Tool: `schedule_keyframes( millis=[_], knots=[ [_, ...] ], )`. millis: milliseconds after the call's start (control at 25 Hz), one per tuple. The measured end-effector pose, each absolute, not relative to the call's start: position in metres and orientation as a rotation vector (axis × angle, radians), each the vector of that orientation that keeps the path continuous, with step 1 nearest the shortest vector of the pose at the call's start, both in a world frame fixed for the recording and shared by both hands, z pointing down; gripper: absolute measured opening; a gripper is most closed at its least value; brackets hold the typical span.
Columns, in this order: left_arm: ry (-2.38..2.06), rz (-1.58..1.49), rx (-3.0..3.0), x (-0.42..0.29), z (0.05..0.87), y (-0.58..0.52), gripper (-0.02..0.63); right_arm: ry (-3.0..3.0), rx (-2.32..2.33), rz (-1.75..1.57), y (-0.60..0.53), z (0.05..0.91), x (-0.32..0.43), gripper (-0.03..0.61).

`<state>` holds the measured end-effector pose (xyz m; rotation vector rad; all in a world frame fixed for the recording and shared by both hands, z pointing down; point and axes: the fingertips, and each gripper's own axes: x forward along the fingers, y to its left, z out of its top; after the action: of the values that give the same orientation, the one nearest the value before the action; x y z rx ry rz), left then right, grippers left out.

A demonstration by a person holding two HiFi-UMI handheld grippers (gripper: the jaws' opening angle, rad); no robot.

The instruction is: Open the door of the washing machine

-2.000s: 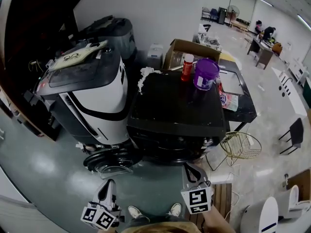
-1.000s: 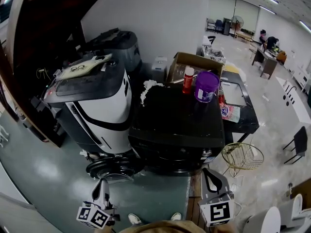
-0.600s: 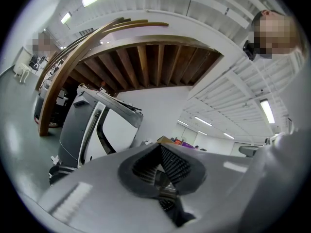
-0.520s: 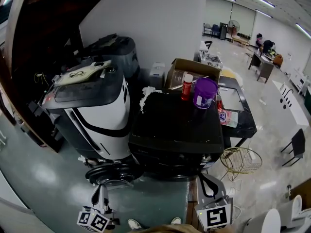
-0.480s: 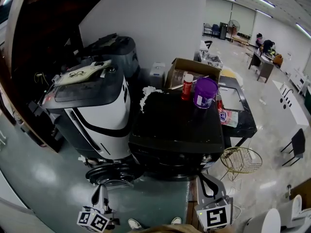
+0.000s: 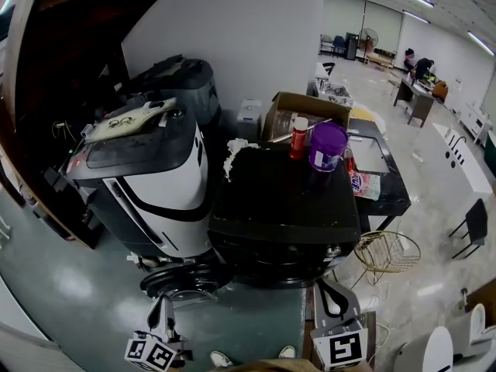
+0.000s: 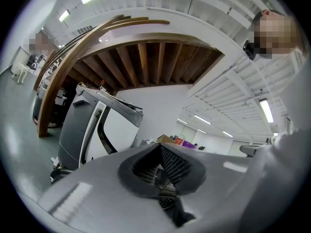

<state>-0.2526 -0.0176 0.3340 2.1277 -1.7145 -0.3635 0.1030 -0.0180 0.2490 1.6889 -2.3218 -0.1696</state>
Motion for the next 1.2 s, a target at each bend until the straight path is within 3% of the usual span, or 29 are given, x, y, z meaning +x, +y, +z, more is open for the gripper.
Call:
schedule_keyframes(
  millis=[1200],
  knots=[
    [-1.664,-0.344,2.152,-0.245,0.336,-0.013,0.06,-2.295,1.749,-0.184,-0.006,0.246,0.113,0.005]
  ],
)
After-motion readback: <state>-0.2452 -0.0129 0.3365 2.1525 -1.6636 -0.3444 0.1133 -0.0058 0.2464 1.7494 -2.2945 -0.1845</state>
